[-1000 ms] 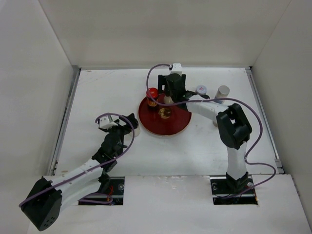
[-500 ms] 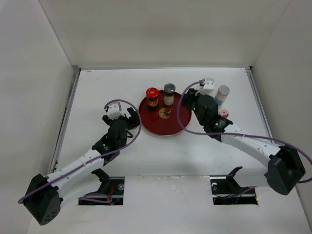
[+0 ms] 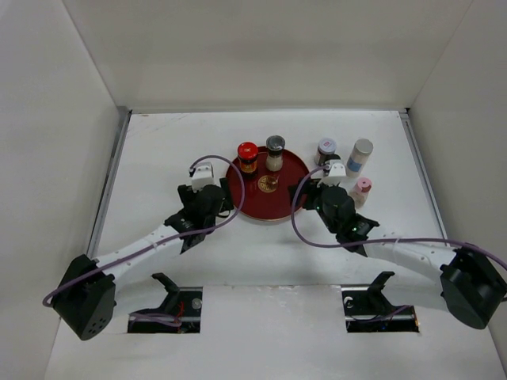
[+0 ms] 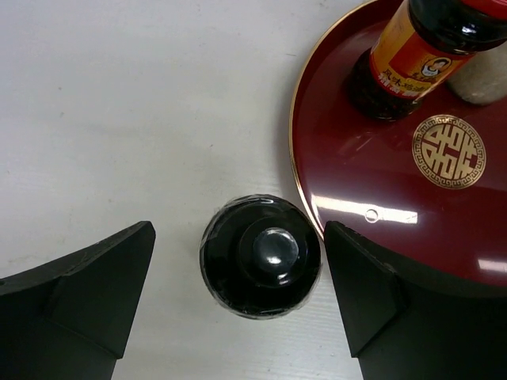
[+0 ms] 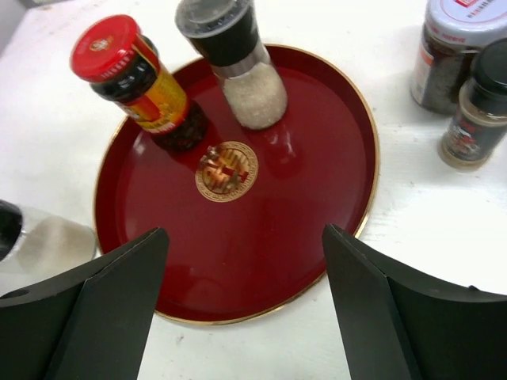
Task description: Organize the condiment bottles
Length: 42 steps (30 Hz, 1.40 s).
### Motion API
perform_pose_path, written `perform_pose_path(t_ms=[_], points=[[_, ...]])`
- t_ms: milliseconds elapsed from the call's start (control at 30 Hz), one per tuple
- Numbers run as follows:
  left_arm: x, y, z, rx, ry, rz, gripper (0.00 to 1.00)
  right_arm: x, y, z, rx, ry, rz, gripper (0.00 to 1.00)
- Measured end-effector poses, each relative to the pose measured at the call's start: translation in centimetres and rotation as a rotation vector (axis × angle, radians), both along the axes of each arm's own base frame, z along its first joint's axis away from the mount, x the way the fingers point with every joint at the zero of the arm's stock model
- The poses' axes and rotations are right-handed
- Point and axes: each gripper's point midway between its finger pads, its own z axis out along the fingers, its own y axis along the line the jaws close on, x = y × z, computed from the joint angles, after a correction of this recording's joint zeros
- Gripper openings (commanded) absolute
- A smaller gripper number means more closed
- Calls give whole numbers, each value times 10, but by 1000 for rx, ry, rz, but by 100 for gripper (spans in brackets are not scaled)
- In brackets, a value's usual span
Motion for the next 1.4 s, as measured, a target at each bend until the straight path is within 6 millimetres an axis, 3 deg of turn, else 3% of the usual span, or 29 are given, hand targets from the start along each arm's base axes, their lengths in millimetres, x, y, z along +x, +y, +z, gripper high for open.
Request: perform_pose_path(t_ms=[133,367,533,700,833,967,1033,1167,1267,1400], points=[[5,-3,-7,32,27,-6,74,-2,2,-2,18,-3,8,85],[10,-7,-9,62,35,-18,36,-5,0,3,43,-18,9,86],[5,-2,-5,90,39,-21,29,-7,-2,13,73,-40,8,87],[7,-4,36,93,-29,-31,28,-6,-1,15,83,-46,7,87],[20,-25,86,30,-133,-55,28,-6,-2,15,82,-46,6,87],[38,-49,107,-7,-184,-81,28,-5,-5,13,80,-44,-3,86],[48,-61,101,-6,-181,-95,28,-5,-8,10,79,-41,-11,80],[62,-80,67,27,-126,-129,28,-3,-16,6,82,-34,-33,57],[67,-88,42,55,-81,-149,28,-2,-18,7,92,-35,-41,58],[73,-94,29,59,-73,-159,29,-2,-19,10,103,-39,-45,72]])
